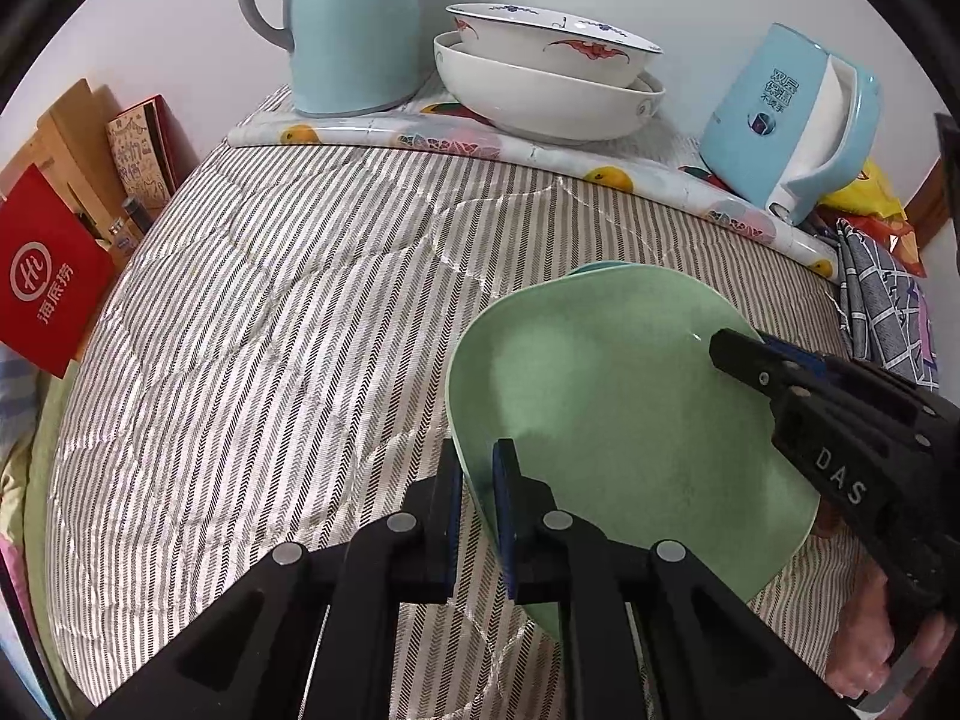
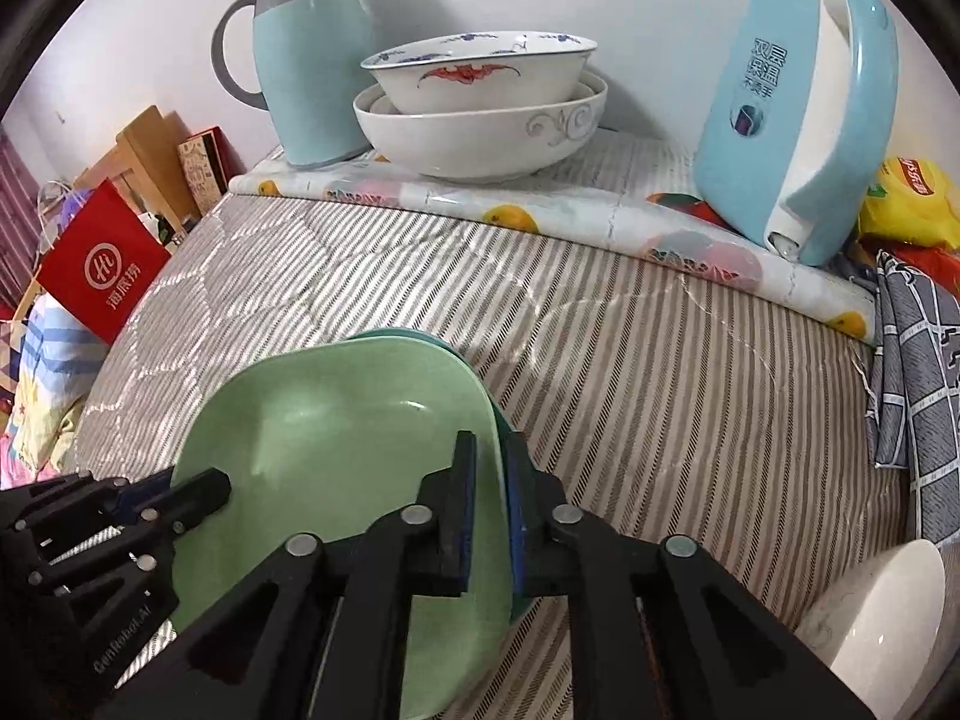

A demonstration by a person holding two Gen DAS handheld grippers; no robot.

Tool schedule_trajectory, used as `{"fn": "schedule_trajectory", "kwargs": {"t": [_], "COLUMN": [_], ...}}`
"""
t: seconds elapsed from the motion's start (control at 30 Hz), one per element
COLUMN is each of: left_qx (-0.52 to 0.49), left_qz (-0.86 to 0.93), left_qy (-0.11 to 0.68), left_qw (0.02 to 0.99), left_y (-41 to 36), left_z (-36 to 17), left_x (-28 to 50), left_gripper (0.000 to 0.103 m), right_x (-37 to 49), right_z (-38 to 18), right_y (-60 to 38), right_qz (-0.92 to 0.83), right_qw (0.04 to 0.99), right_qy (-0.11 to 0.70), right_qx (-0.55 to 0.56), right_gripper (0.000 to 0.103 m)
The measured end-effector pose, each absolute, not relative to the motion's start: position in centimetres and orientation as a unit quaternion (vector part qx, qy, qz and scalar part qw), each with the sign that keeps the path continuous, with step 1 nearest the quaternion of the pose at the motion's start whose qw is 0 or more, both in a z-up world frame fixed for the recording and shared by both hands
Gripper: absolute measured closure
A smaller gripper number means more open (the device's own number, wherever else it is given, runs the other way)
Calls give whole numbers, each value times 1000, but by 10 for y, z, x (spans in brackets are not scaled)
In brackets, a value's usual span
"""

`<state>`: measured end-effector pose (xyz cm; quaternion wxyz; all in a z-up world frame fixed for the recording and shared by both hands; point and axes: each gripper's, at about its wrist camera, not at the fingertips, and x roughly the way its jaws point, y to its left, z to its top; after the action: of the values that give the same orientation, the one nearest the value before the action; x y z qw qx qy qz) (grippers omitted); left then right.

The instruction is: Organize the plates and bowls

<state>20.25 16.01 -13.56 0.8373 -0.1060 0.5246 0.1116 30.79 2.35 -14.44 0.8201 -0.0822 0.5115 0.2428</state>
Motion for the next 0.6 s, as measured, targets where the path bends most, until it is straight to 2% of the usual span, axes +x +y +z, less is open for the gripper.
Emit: {"fn": "schedule_trajectory", "kwargs": {"t": [0.1,0.27,0.43,0.53,0.6], "left_qx": [-109,-122,-119,-120,-120], "left_qz": [110,101,95,96,90], "left_qy": [521,528,534,529,525], "left_qw": [839,834,832,835,838], "left_y": [160,159,153,153,152], "left_z": [-135,-136,-139,-136,-133], "left_x": [202,200,196,192,189], "left_gripper": [90,81,66,61,55], "right_x": [305,291,273,265,264], "right_z": [-140,-124,-121,-128,-136], "right_y": [21,6,-9,-10,-10], "right_qz": [248,248,241,232,223], "right_qw": [821,827,818,813,809], "right_qy": [509,502,520,532,541], "right_qx": [-72,-52,-44,-47,-51], "right_gripper": [82,62,62,62,72]}}
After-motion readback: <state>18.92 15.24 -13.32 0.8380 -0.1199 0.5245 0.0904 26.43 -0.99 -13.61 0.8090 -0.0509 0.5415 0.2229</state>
